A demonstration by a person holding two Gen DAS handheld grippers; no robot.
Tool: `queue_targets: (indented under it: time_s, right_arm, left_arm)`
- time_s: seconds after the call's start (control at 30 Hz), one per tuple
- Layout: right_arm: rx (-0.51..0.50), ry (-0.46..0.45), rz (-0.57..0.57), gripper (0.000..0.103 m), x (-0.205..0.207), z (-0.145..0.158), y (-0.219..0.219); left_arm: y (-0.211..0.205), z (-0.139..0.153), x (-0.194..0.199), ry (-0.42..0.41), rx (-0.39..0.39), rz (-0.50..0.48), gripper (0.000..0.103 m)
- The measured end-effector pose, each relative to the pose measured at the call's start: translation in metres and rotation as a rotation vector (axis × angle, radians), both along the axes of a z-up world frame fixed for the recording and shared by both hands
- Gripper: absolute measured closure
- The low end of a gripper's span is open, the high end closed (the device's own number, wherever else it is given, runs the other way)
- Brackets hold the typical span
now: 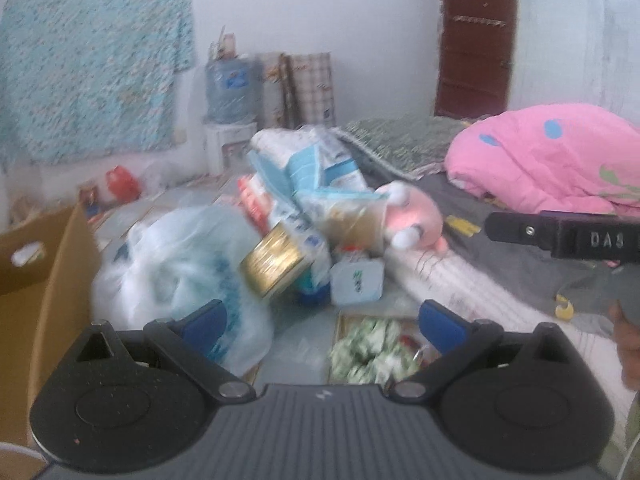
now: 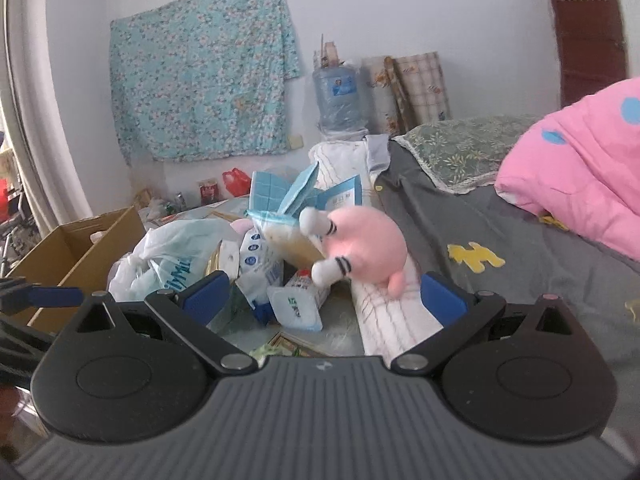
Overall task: Organize soft objects
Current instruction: 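Reach the right tool to the pink plush toy and close on it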
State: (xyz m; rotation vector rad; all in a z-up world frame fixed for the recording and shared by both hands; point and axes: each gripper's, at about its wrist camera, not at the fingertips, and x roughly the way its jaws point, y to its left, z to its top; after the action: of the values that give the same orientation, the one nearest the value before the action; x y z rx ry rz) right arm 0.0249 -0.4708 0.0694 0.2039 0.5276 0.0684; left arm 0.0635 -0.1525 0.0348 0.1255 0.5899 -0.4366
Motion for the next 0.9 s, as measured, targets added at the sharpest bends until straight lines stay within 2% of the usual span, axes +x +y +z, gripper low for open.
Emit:
queue_targets:
  time_s: [0.17, 0.3, 0.4, 0.47, 0.6, 0.77, 0.9]
  right_arm:
    - [0.152, 0.098, -0.029, 0.001, 0.034, -0.001, -0.037]
    - [0.298, 0.182, -0.007, 0.001, 0.059, -0.005, -0.058]
    - [0.298, 0.183, 0.003, 0.001, 0.081, 0.000, -0.063]
    - [0.290, 0.176, -0.003, 0.001, 0.103, -0.002, -0.066]
    - [0.326, 0.209, -0.031, 0.001, 0.153, -0.020, -0.078]
    - [0.300, 0.261, -0.045, 0.001, 0.202, -0.046, -0.079]
    - [0.363, 0.356, -0.036, 0.002, 0.224, -0.073, -0.083]
  left_arm:
    - [-0.024, 0.001, 0.013, -0.063, -0.033, -0.065, 0.001]
    - [-0.043, 0.000, 0.022, -0.084, -0.041, -0.122, 0.003]
    - [-0.056, -0.002, 0.029, -0.081, -0.053, -0.141, 0.005]
    - [-0.064, -0.005, 0.036, -0.064, -0.060, -0.154, 0.012]
    - [-0.080, -0.014, 0.047, -0.008, -0.014, -0.185, 0.025]
    - [-0.081, -0.022, 0.052, 0.018, 0.007, -0.184, 0.026]
    - [-0.081, -0.025, 0.054, 0.031, 0.010, -0.183, 0.026]
